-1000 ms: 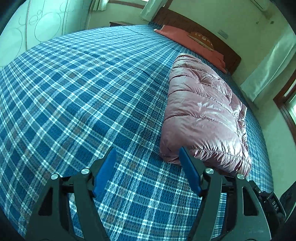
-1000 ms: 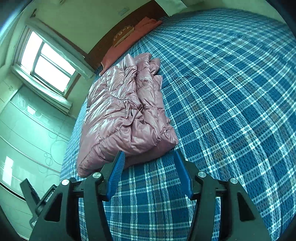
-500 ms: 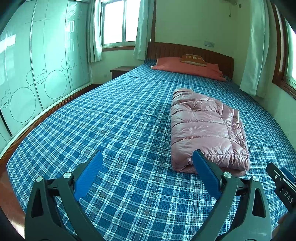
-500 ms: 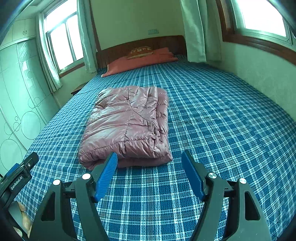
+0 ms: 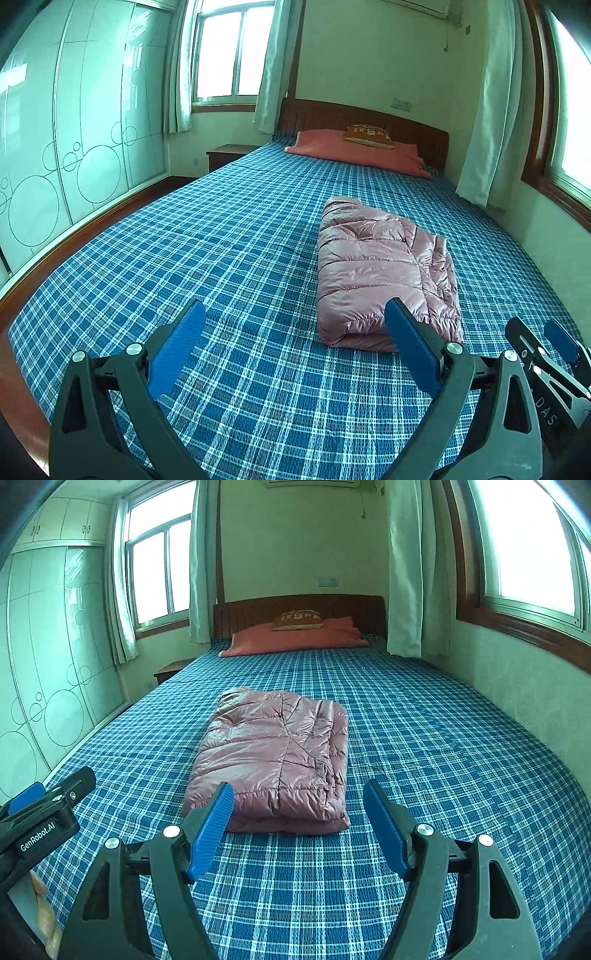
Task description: Fold large clothes
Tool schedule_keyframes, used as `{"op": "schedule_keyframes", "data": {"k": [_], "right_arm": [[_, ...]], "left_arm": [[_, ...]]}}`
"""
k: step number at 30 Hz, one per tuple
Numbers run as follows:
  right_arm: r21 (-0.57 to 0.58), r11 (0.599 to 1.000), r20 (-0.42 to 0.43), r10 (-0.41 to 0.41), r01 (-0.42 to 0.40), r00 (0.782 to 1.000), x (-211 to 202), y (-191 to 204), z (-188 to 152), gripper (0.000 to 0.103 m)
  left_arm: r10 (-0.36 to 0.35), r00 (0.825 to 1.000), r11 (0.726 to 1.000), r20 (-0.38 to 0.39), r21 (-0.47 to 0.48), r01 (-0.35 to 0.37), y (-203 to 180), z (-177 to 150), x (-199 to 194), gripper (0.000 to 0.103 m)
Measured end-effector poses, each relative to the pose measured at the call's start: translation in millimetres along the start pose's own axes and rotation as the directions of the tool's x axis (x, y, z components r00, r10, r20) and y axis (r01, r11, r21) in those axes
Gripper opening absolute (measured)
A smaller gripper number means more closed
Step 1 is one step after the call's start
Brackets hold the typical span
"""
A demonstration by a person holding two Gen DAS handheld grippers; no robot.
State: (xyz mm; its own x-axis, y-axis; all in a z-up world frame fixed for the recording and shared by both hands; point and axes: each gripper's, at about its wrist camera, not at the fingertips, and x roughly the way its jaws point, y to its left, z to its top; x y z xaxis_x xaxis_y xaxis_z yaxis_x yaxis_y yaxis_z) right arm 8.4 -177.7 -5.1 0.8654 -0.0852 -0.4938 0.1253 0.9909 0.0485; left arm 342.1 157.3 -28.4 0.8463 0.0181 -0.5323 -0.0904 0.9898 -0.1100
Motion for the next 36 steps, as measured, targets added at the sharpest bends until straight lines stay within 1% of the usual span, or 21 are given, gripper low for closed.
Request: {"op": "schedule_keyframes", "data": {"k": [10,36], "right_arm": [[0.003,1.0,0.017,0.003,-0.003,1.0,-5,2,2,0.072],[-0.006,1.0,0.017,0.008,-0.008,1.0,-5,5,0,0.072]], "left_arm": [[-0.009,1.0,1.0,0.004,0.023,0.009,-6,1,-6,0.097],[-0.015,1.0,1.0,-0.004,0.028,0.015,-11,-3,-4,0.097]]}}
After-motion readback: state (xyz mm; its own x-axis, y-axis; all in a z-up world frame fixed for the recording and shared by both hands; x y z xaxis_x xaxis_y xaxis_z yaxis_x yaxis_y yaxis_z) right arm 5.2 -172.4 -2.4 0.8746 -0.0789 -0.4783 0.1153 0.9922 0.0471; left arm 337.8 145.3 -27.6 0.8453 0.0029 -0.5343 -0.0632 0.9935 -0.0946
